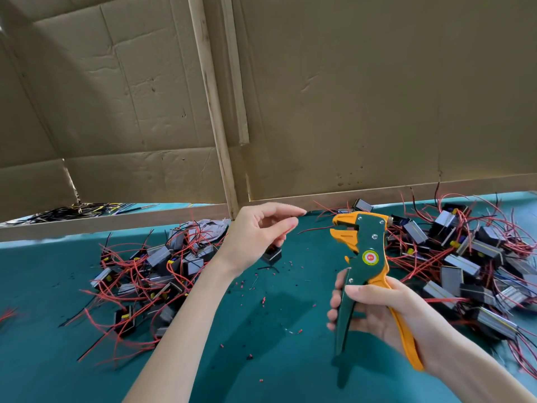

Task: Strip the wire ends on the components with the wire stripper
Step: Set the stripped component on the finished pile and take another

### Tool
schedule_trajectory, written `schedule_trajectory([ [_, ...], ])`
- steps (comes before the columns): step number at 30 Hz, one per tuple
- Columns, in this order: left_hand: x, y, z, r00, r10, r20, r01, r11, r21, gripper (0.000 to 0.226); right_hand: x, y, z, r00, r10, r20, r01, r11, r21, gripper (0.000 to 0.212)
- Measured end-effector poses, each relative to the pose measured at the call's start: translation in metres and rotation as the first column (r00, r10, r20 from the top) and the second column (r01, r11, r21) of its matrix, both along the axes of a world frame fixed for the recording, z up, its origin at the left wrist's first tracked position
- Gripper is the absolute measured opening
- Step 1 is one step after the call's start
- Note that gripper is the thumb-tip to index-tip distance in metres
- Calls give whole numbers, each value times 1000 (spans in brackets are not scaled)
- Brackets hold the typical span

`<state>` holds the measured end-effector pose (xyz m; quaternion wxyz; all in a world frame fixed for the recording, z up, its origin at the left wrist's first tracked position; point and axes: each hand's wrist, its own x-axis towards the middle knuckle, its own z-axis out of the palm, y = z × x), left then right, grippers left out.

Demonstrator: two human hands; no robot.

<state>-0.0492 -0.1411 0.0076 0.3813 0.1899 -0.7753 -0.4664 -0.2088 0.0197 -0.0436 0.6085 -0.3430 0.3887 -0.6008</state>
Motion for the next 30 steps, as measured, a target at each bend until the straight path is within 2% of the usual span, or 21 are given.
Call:
schedule_trajectory([
  [3, 1, 14, 15, 998, -31, 57, 33, 999, -22, 13, 2, 2, 3, 1000, -4, -15, 3, 999, -49, 21],
  [10, 2, 28, 28, 991, -36, 125, 40, 999, -31, 13, 5, 7, 10, 997, 17, -73, -25, 993, -118, 17],
  [15, 2, 33, 31, 982, -56, 178, 54, 998, 13, 18, 3, 9, 9, 988, 55, -144, -75, 988, -138, 28],
  [19, 3, 35, 33, 977, -83, 195, 77, 996, 36, 17, 1, 11, 7, 983, 62, -174, -86, 988, -131, 46],
  [30, 8, 34, 37, 953, -101, 284, 100, 995, 16, 14, 3, 14, 7, 965, 27, -259, -40, 998, -46, 51],
])
